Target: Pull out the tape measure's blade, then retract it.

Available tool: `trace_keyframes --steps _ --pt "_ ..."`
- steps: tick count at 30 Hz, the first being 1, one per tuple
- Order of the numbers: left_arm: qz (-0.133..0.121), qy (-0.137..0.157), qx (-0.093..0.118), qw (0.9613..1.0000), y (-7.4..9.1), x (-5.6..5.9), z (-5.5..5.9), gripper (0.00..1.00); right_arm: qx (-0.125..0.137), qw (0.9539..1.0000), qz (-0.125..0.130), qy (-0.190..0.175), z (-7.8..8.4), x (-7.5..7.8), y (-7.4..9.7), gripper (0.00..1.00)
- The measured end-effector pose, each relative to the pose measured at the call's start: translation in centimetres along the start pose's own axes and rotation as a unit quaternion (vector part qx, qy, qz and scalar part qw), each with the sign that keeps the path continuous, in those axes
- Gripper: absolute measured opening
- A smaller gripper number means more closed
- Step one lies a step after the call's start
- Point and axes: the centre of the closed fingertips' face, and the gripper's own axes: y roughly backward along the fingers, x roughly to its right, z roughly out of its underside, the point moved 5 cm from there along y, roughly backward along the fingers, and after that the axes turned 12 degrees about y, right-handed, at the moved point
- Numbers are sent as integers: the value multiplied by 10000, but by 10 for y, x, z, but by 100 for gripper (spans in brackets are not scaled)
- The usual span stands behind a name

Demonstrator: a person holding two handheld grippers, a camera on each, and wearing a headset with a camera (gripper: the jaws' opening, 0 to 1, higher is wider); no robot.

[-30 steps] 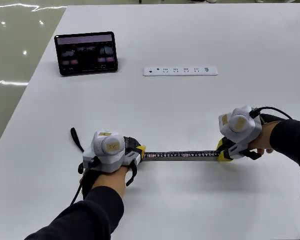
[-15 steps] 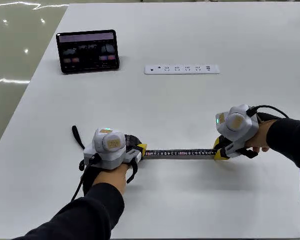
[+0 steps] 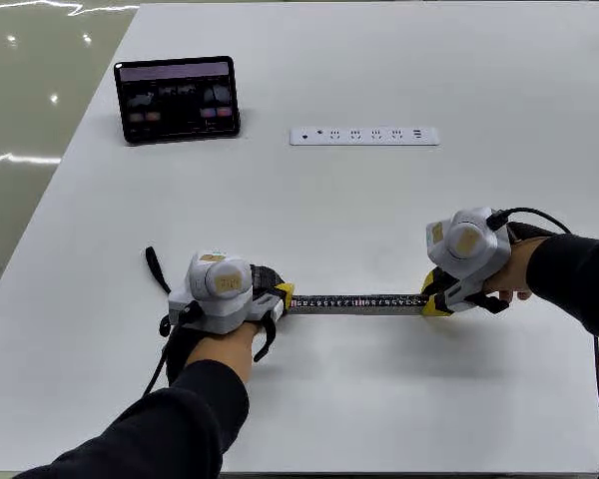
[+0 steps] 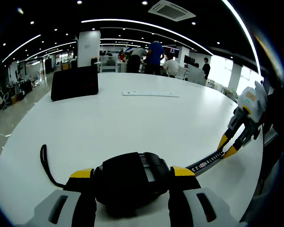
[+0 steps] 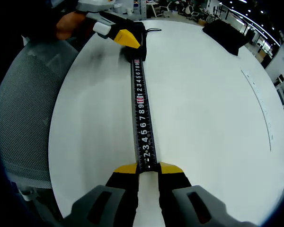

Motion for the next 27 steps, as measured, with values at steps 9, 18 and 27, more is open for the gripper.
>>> trace_keyframes --steps 9,18,27 --pt "22 -10 -10 10000 0 0 0 58 8 10000 4 -25 -2 0 -2 11" --pt "51 -27 -23 10000 0 0 0 58 22 10000 19 -47 -6 1 -5 11" --pt "92 -49 -48 9999 1 -1 0 57 55 10000 41 -54 -12 0 -8 11"
